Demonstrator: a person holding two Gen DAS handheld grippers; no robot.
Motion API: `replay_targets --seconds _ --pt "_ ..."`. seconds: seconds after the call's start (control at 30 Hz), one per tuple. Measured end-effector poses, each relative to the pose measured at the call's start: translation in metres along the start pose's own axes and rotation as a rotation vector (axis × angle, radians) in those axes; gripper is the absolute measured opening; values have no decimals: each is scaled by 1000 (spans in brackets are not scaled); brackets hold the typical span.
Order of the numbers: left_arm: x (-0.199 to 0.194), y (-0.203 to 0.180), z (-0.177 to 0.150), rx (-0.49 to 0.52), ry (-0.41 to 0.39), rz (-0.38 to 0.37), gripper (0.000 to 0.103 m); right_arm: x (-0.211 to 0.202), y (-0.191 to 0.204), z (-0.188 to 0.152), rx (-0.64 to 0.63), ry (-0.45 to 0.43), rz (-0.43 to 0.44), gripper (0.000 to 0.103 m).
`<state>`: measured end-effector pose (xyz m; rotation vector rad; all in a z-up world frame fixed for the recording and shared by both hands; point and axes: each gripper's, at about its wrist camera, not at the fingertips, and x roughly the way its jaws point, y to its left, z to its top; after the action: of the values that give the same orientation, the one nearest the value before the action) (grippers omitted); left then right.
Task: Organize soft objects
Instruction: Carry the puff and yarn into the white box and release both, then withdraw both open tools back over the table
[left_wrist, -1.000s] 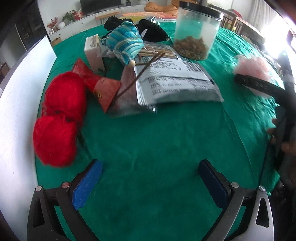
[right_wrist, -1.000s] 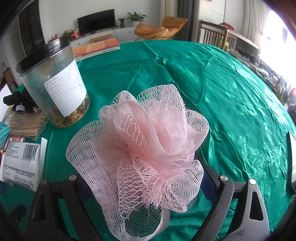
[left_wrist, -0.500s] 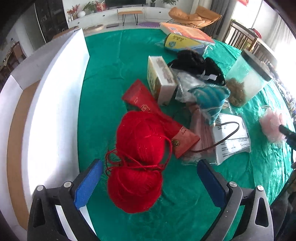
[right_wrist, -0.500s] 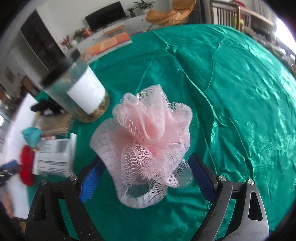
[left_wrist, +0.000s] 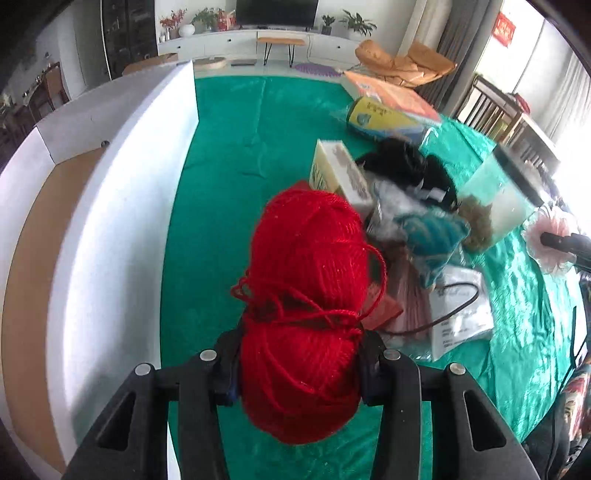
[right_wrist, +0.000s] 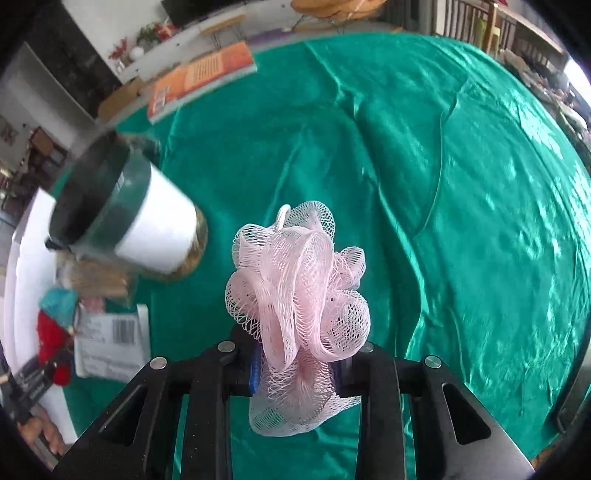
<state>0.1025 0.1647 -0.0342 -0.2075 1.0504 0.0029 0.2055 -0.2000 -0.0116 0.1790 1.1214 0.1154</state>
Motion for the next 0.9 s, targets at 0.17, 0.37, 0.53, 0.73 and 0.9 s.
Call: replay_targets --seconds 0.17,0.37,0.53,0.73,0.9 --pt "-40 13 20 -62 -65 -101 45 -31 24 48 -38 -112 7 29" --pt "-108 44 26 -102 -157 -94 45 -96 139 34 -280 -235 139 29" --pt "-160 121 0 -207 -207 42 45 -114 271 -31 -453 -148 445 29" --pt "-181 171 -35 -278 -207 320 90 -101 384 -96 -523 26 760 85" --pt "-179 157 -44 -277 -271 280 93 -87 384 -107 -545 16 710 83"
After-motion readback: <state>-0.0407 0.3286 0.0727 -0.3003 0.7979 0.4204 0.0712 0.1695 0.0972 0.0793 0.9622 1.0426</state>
